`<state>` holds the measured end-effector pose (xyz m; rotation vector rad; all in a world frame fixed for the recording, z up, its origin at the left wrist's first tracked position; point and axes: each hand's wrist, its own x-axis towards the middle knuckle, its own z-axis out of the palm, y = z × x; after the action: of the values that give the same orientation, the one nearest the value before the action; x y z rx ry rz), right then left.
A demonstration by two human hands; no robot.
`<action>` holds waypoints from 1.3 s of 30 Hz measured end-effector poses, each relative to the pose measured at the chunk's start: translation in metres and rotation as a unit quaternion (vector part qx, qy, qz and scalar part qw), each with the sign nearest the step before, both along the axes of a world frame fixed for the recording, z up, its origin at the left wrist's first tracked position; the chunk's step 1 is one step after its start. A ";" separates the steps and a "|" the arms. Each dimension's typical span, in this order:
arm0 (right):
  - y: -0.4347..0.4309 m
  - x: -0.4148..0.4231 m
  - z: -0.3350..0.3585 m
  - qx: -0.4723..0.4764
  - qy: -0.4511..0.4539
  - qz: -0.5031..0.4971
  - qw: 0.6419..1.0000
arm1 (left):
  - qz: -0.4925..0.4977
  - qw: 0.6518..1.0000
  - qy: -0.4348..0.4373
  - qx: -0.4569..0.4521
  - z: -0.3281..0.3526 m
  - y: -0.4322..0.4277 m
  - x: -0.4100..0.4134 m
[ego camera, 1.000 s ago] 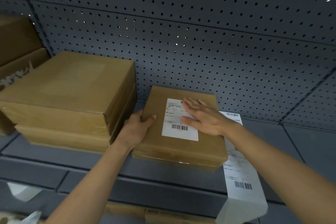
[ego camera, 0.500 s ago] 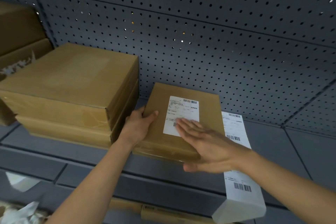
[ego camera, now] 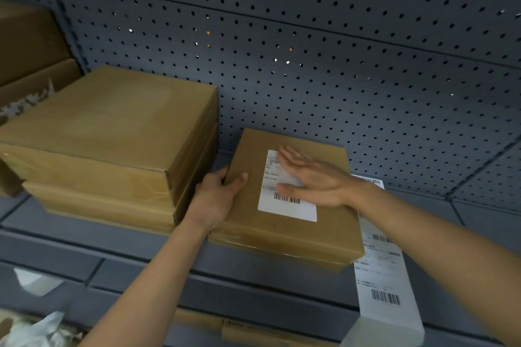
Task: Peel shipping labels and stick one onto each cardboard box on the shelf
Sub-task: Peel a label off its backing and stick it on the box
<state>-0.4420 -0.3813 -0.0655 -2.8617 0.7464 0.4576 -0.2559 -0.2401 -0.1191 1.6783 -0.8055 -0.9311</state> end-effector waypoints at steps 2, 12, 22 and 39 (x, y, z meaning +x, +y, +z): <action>-0.006 0.008 0.001 -0.010 -0.003 -0.003 1.000 | -0.001 1.000 -0.003 0.001 -0.001 0.000 0.001; 0.042 -0.005 -0.002 0.002 -0.005 0.075 0.997 | 0.016 1.000 -0.011 0.004 0.000 0.000 -0.002; 0.079 -0.009 0.003 -0.007 0.001 0.136 0.991 | 0.013 0.998 -0.051 0.026 0.006 0.000 -0.004; -0.011 0.044 -0.001 -0.018 -0.014 0.009 1.000 | 0.011 1.000 -0.012 0.010 0.004 0.001 -0.002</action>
<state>-0.3975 -0.3927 -0.0666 -2.9034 0.7326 0.4084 -0.2582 -0.2391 -0.1152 1.7149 -0.7960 -0.9081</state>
